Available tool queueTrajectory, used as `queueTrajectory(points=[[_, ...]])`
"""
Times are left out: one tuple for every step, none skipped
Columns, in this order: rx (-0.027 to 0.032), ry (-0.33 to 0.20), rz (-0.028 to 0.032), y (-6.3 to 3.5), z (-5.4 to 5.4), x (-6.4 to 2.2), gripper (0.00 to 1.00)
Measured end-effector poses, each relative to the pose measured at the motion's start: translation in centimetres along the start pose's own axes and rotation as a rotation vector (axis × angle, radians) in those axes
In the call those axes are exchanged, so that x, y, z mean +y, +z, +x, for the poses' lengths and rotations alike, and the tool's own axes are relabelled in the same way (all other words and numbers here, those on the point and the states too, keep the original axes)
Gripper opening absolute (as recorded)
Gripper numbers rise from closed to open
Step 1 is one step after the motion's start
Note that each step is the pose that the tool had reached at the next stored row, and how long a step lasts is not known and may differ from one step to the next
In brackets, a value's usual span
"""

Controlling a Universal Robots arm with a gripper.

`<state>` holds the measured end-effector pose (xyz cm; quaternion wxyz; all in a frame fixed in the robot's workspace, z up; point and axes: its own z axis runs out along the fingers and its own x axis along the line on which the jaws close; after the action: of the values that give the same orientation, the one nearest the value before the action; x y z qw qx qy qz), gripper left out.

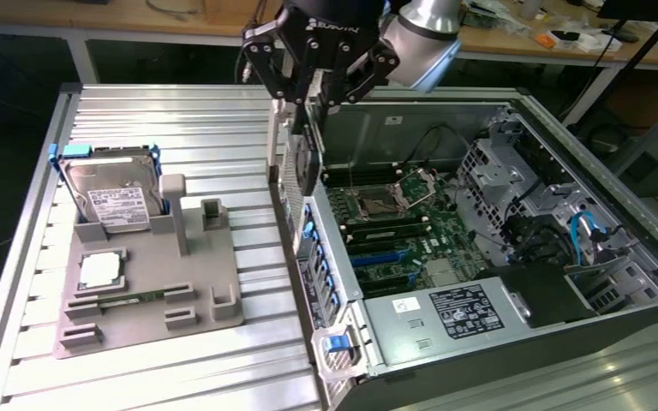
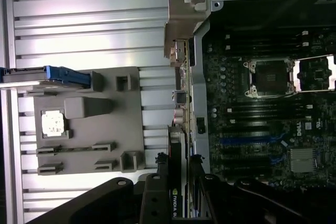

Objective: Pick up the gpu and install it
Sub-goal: 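Pick up the gpu and move the gpu toward the slot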

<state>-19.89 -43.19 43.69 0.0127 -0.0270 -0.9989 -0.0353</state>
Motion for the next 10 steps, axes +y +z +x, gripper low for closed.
queueTrajectory(points=[[0.0021,0.000,0.0001,-0.01,-0.5,0.03,0.27],[0.0042,0.000,0.0002,-0.02,-1.0,0.06,0.27],[0.0056,0.000,0.0004,-0.04,-1.5,0.08,0.27],[0.0069,0.001,0.0005,-0.05,-1.9,0.10,0.27],[0.0077,0.001,0.0006,-0.06,-2.4,0.13,0.27],[0.0084,0.001,0.0005,-0.07,-3.1,0.17,0.27],[0.0087,0.001,0.0005,-0.08,-3.4,0.18,0.27],[0.0089,0.001,0.0005,-0.09,-3.9,0.21,0.27],[0.0089,0.001,0.0005,-0.10,-4.3,0.24,0.27],[0.0090,0.001,0.0005,-0.11,-4.7,0.26,0.27]])
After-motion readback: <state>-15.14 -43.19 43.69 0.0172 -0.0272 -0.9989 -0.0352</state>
